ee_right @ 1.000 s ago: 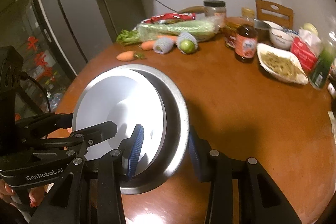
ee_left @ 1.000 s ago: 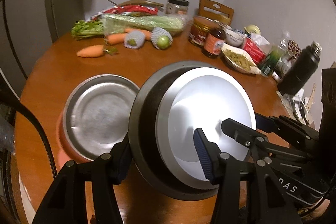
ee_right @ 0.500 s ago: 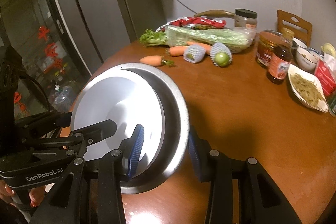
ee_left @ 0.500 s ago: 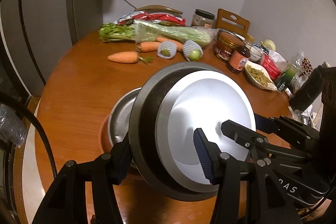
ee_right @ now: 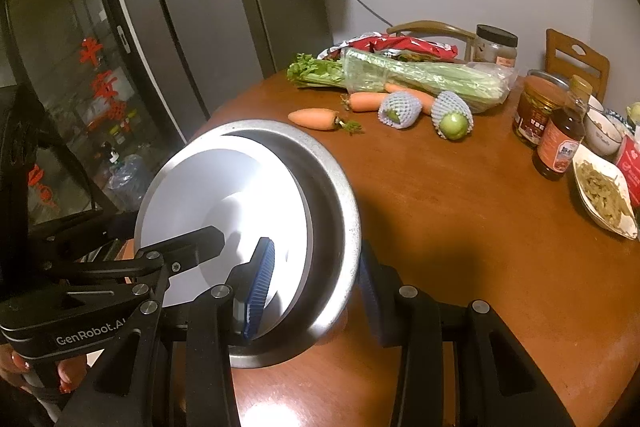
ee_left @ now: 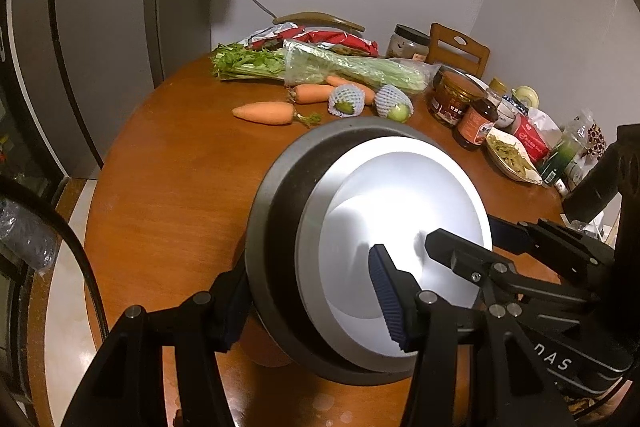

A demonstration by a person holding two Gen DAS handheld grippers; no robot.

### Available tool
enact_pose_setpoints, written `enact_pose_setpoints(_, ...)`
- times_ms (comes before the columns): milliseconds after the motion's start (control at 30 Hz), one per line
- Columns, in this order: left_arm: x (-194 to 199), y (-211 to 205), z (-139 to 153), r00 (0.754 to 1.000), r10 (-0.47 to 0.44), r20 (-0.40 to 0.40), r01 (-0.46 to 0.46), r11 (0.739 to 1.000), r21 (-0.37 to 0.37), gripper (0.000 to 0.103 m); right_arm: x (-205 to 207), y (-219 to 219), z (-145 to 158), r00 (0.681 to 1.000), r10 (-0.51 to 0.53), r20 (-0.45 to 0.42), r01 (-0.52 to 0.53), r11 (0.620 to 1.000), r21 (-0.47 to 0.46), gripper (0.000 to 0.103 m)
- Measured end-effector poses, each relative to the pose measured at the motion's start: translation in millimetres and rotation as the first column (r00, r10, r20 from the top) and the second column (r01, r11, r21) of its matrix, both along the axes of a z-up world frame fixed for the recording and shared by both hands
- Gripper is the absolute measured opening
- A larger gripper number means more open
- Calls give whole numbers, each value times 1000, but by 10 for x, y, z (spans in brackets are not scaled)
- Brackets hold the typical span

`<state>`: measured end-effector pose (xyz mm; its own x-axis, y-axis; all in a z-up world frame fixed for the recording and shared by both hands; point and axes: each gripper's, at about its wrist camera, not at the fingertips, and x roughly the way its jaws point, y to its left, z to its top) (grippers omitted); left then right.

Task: Organize plates and bowls
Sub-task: 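Lift and carry the steel bowl with the left tool toward the grey tray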

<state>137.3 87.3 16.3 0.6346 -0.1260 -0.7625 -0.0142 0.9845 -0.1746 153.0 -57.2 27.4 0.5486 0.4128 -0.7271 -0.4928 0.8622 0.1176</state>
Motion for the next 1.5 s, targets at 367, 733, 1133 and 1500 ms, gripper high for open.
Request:
enact_pose_setpoints(367,101,19,-180,999,-7,-33,7,1000,5,54,65,56,-124,1000,-8,-20,7,1000,-29,44)
enact_pose_setpoints(733,160,33,-215,999,-9,-36,9,1000,13,54,112,86,-184,1000,-16,-24,15,999,-49,43)
enact_pose_setpoints(1133,224,21,-283,999,-14,-47,14,1000,13,52,165,129,-236,1000,-23,-17,22,996,-83,43)
enact_pose_setpoints(1500,267,46,-330,999,-7,-53,7,1000,8,52,225,131,-308,999,-31,-17,29,995,-100,43)
